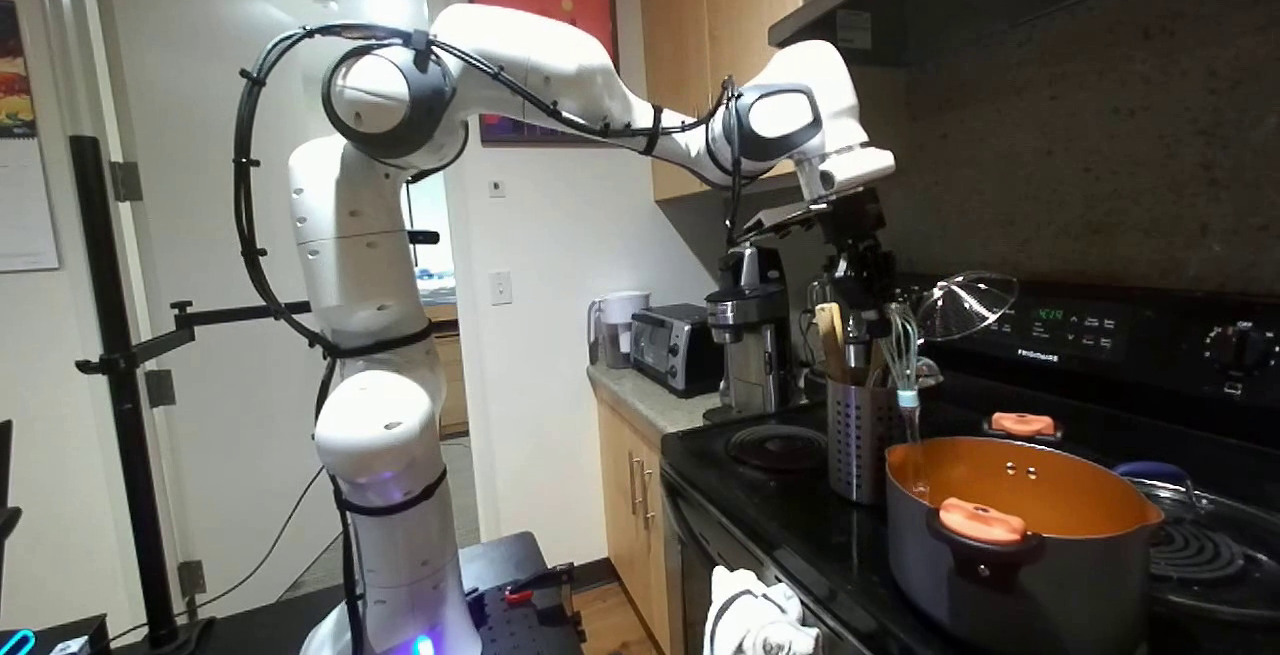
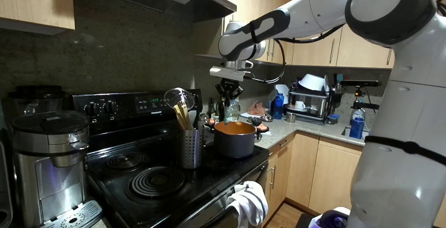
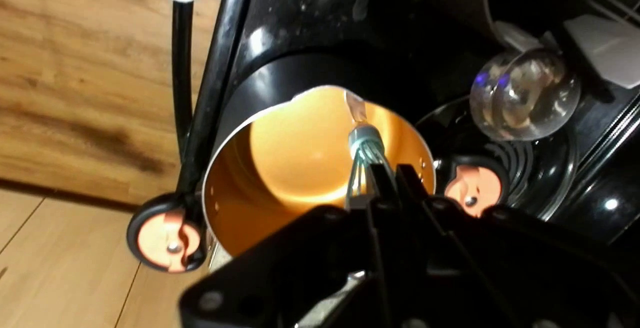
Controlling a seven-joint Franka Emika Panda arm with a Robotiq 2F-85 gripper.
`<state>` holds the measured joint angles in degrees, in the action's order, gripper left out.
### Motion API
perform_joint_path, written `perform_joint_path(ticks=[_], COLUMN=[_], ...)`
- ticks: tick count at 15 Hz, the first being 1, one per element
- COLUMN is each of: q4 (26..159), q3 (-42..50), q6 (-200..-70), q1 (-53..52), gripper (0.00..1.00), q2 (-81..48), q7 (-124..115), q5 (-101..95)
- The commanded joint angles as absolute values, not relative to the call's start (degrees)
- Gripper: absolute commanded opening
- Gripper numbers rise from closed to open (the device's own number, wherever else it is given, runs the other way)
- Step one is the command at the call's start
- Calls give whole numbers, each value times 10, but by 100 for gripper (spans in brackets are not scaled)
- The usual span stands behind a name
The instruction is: Put the whisk inside the pot
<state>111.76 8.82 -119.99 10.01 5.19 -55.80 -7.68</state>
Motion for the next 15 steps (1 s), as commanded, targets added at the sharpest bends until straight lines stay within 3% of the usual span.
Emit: perform_joint_path(ticks=[1,15], q4=[1084,1012], q3=[107,169], q6=[-1167,-1094], q1=[108,160], gripper=[2,2], q2=[34,-19], q7=[-493,-450], q5=[33,164])
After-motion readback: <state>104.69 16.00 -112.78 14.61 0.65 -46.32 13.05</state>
